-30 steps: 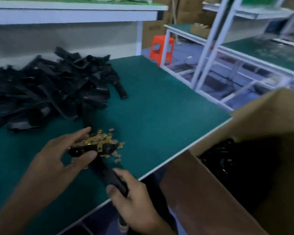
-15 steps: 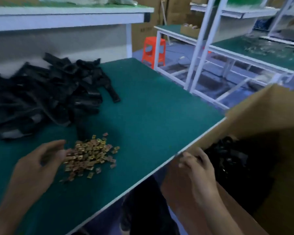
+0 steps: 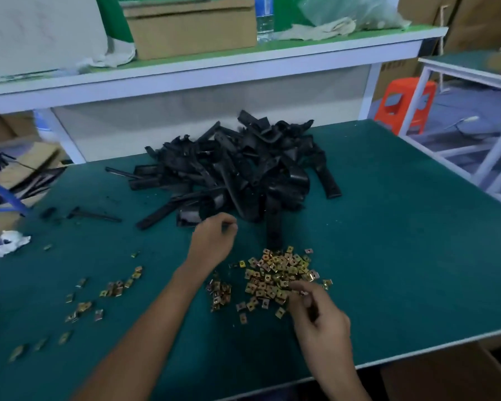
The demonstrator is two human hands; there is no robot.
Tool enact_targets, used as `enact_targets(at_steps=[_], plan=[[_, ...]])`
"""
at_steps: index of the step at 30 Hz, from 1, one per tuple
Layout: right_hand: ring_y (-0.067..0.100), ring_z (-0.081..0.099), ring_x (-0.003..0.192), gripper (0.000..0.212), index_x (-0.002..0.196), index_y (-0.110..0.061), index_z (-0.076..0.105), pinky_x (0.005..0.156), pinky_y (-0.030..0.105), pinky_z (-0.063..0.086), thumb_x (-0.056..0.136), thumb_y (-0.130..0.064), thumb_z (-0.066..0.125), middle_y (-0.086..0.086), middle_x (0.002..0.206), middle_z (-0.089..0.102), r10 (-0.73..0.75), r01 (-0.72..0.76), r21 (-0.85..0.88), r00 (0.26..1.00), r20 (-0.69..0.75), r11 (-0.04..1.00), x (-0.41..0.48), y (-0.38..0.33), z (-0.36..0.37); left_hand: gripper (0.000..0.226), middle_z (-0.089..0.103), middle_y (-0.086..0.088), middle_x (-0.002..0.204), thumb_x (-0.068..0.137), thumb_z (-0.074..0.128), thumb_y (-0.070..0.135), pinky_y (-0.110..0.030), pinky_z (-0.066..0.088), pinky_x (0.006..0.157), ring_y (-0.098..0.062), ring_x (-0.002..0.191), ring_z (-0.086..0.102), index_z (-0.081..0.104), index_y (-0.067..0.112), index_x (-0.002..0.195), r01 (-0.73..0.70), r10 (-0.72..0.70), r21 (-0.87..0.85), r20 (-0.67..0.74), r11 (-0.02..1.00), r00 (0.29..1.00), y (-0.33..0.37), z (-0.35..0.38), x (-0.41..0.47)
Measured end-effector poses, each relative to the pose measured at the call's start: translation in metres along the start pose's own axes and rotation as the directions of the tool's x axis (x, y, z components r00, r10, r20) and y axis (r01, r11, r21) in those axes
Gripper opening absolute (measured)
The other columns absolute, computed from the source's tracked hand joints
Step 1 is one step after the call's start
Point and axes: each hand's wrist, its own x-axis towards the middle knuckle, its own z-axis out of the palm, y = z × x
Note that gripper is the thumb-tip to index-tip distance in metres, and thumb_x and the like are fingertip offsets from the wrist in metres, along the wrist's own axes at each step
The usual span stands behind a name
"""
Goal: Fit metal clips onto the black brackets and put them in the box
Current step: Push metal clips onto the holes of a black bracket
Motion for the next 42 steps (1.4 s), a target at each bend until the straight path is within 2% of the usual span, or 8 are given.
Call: enact_targets(at_steps=[6,15,19,23,27,30,34,42], plan=[[0.004,0.051,0.053,0.020,0.096,-0.041,0.067,0.052,0.019,0.040,0.098,-0.021,0.065,-0.007,0.062,0.058,-0.031,0.032,-0.064,0.999,0.017,0.997,0.000,-0.001,0.001,0.060,0.065,-0.017,0.081,0.083,0.055,0.075,-0.039,0.050,0.079,-0.033,0.084,0.061,0.060,0.018,0.068,0.036,-0.078,0.198,0.205,0.979,0.976,0.050,0.048,0.025],[0.009,0.066,0.072,0.012,0.105,-0.046,0.064,0.060,0.017,0.047,0.099,-0.036,0.060,-0.015,0.081,0.068,0.029,-0.029,0.002,0.999,-0.045,1.000,0.002,0.000,-0.001,0.014,0.073,-0.008,0.092,0.109,0.038,0.030,-0.029,0.051,0.059,-0.011,0.066,0.065,0.038,0.018,0.115,0.220,-0.062,-0.601,0.273,0.768,0.960,0.068,0.020,-0.015],[0.000,0.070,0.087,0.039,0.118,-0.056,0.058,0.071,0.015,0.051,0.088,-0.077,0.045,-0.025,0.101,0.072,0.113,-0.108,0.136,0.993,-0.027,0.985,0.005,-0.006,-0.001,0.007,0.062,0.006,0.093,0.107,0.036,0.039,-0.027,0.047,0.065,-0.003,0.074,0.057,0.035,0.033,0.110,-0.191,0.220,-0.260,0.087,0.947,0.972,0.063,0.026,-0.089],[0.002,0.068,0.087,0.023,0.109,-0.041,0.064,0.075,0.026,0.050,0.100,-0.056,0.049,-0.013,0.095,0.072,0.158,-0.130,0.263,0.984,-0.088,0.956,0.007,-0.007,-0.003,0.047,0.037,0.013,0.136,0.097,0.050,0.040,-0.021,0.032,0.102,-0.007,0.122,0.032,0.031,0.033,0.140,-0.485,0.478,-0.070,0.332,0.872,0.813,0.056,0.046,-0.142],[0.007,0.067,0.084,0.022,0.109,-0.039,0.065,0.073,0.024,0.050,0.108,-0.033,0.043,-0.009,0.093,0.070,0.135,-0.070,0.304,0.971,-0.198,0.950,0.007,-0.008,-0.008,0.026,0.055,0.024,0.121,0.096,0.053,0.042,-0.015,0.032,0.096,0.006,0.115,0.043,0.058,0.037,0.121,-0.451,0.490,-0.199,0.257,0.870,0.833,0.055,0.038,-0.119],[0.006,0.063,0.067,0.025,0.125,-0.043,0.059,0.060,0.021,0.052,0.107,-0.037,0.042,-0.007,0.086,0.068,0.146,-0.080,0.327,0.972,-0.185,0.942,0.005,-0.013,-0.006,0.035,0.052,0.008,0.139,0.105,0.042,0.035,-0.030,0.032,0.109,-0.011,0.128,0.040,0.054,0.027,0.137,-0.386,0.374,0.136,0.109,0.912,0.921,0.049,0.046,-0.080],[0.010,0.064,0.055,0.028,0.116,-0.067,0.054,0.049,0.023,0.050,0.089,-0.059,0.053,-0.006,0.081,0.074,0.184,-0.126,0.312,0.969,-0.164,0.942,0.002,-0.012,-0.008,0.044,0.045,-0.005,0.143,0.106,0.036,0.042,-0.039,0.026,0.109,-0.027,0.132,0.037,0.049,0.020,0.141,-0.245,0.158,0.398,0.239,0.884,0.958,0.042,0.062,-0.052],[0.015,0.058,0.052,0.038,0.106,-0.051,0.067,0.044,0.025,0.046,0.079,-0.032,0.085,0.003,0.073,0.071,0.189,-0.163,0.285,0.980,-0.063,0.944,0.004,-0.009,-0.006,0.012,0.062,-0.002,0.098,0.091,0.055,0.009,-0.035,0.034,0.078,-0.027,0.097,0.055,0.062,0.017,0.097,-0.235,0.244,0.173,-0.033,0.957,0.969,0.010,0.039,-0.062]])
